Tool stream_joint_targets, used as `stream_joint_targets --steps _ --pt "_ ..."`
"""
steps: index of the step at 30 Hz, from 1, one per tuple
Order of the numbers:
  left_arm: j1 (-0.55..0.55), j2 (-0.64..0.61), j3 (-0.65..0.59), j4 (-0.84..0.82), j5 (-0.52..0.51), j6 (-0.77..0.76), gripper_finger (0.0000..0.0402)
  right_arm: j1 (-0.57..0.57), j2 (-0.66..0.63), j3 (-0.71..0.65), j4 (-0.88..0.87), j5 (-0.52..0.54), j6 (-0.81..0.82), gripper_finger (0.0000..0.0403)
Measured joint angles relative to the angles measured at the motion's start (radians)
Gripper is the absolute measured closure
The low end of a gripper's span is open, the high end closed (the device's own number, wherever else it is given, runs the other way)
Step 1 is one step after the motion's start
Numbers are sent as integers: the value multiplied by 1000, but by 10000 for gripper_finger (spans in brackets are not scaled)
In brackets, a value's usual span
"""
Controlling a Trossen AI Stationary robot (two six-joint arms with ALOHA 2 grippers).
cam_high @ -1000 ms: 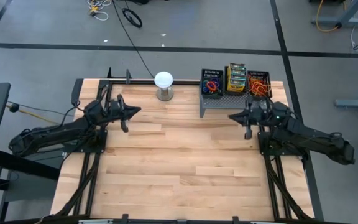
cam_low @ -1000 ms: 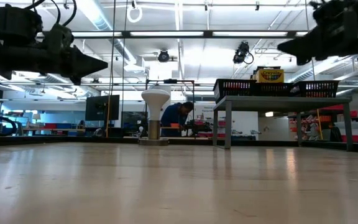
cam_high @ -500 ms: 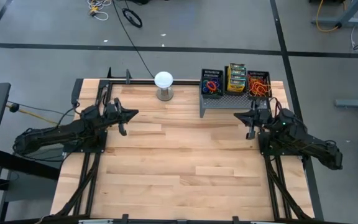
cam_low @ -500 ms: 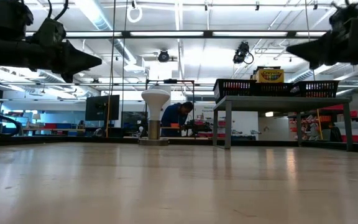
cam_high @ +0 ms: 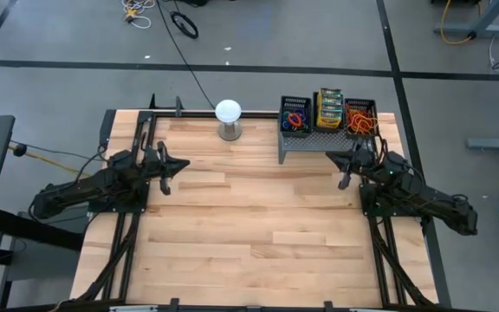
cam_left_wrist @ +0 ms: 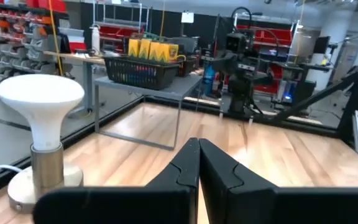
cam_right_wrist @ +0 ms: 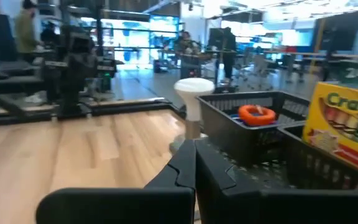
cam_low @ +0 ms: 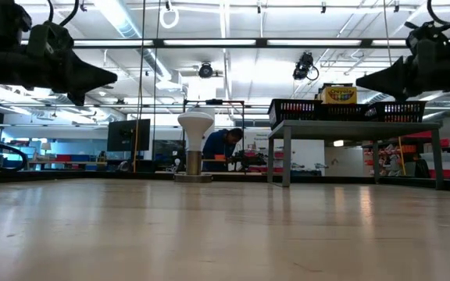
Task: Pick & Place Office Desk Supplies
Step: Return to Home Position
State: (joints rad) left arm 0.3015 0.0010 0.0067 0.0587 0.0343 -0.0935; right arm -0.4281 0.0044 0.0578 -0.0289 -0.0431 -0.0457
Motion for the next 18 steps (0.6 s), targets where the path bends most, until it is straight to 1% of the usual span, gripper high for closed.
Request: stream_joint_targets --steps 5,11,13,18 --pt "0 10 0 -24 -2 -34 393 61 2 0 -2 114 4 403" --pt "-1 12 0 -23 -1 -40 393 123 2 0 -77 297 1 395" --pt "-1 12 0 -21 -1 -41 393 129 2 0 -78 311 14 389" --pt "-1 12 0 -21 -1 -41 392 129 2 0 -78 305 37 380"
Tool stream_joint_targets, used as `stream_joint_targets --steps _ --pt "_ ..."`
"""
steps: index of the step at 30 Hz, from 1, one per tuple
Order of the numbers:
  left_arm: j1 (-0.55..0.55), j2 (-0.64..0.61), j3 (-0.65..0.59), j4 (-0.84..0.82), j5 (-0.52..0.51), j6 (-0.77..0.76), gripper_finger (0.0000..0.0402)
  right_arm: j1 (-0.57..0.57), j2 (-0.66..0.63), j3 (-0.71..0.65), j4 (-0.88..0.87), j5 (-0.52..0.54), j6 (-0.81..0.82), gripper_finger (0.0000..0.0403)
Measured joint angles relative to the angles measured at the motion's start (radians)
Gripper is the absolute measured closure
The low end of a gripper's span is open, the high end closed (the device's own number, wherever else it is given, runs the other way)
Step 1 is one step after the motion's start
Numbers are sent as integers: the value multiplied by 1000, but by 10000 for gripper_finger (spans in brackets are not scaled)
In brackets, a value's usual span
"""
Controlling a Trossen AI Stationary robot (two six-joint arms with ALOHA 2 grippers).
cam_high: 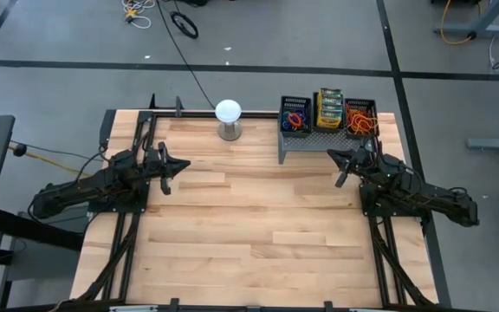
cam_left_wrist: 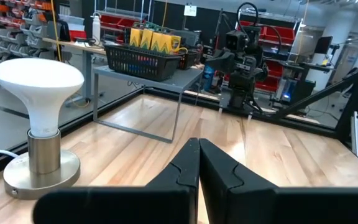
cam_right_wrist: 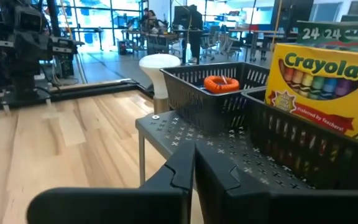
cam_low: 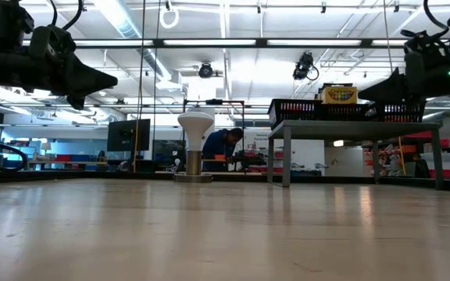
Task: Pick & Place Office Desk Supplies
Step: Return to Home Position
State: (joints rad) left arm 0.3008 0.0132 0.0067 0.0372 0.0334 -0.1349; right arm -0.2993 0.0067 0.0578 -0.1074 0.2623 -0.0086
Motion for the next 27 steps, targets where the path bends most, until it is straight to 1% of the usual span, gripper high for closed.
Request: stream_joint_targets --steps 5,27 --pt "0 0 0 0 0 0 392 0 0 0 0 -1 -38 379" --pt "0 0 0 0 0 0 392 0 0 0 -1 -3 -41 378"
